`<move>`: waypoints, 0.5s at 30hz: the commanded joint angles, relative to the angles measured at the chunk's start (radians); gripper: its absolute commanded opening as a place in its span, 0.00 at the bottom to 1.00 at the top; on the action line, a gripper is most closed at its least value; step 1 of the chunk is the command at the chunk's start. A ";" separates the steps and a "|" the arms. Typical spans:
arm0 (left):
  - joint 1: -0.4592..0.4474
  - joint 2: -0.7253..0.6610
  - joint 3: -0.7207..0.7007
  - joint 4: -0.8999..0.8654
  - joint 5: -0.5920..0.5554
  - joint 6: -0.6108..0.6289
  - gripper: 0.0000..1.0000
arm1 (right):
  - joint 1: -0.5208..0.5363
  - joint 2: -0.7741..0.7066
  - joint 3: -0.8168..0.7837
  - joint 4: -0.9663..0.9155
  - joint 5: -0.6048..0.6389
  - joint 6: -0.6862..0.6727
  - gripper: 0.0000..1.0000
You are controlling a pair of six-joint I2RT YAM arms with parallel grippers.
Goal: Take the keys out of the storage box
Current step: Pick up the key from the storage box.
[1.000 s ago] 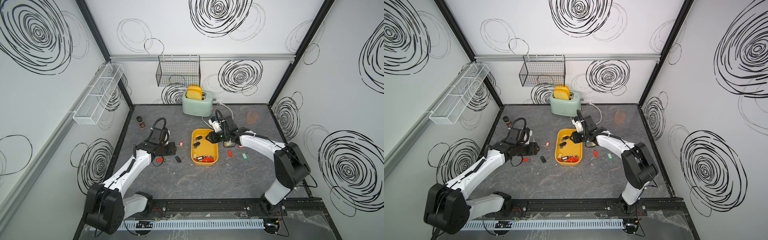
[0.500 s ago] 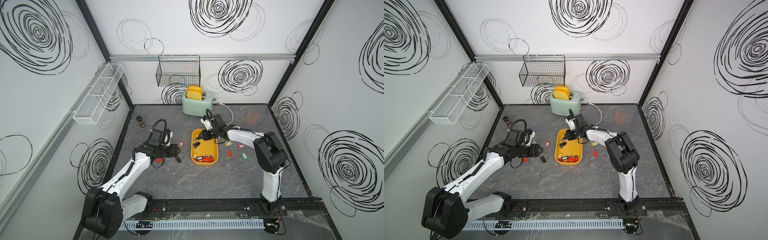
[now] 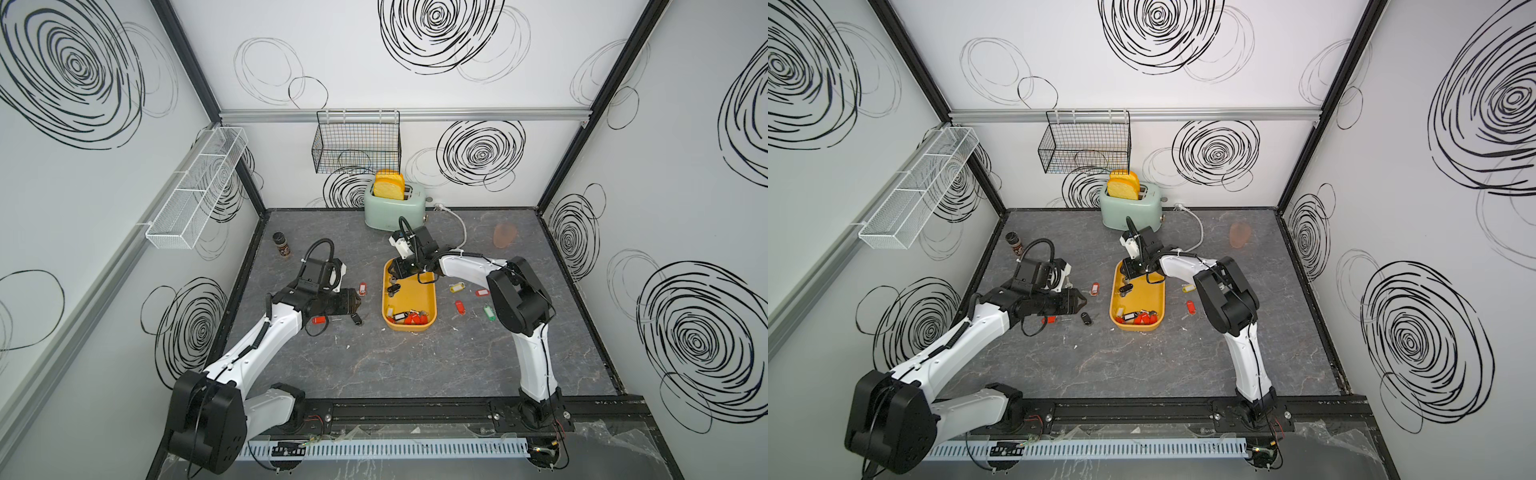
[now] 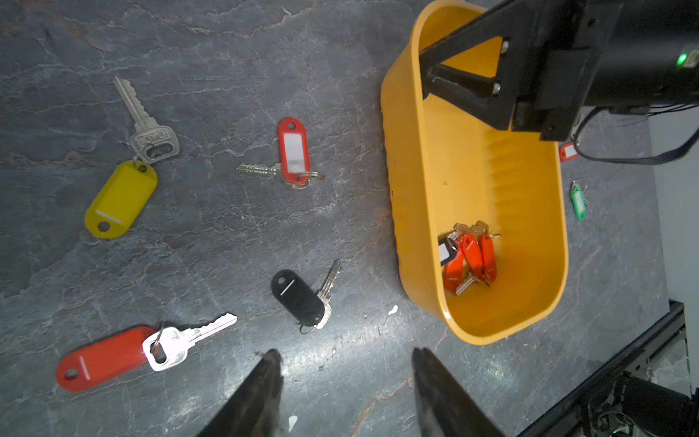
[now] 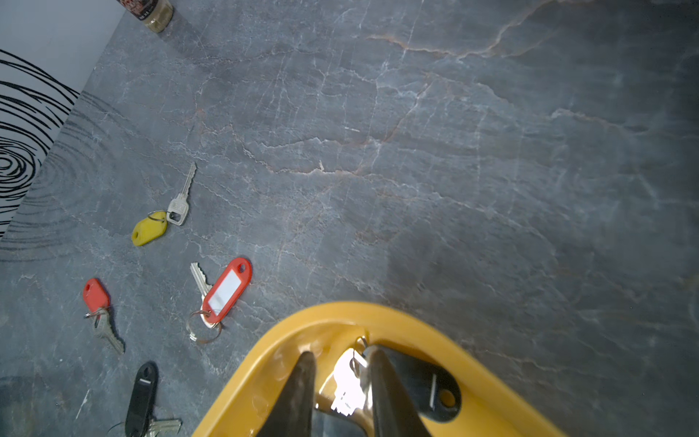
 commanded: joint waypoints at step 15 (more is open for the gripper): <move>0.006 0.015 -0.004 0.038 0.004 0.006 0.59 | 0.026 0.067 0.065 -0.078 0.054 -0.053 0.24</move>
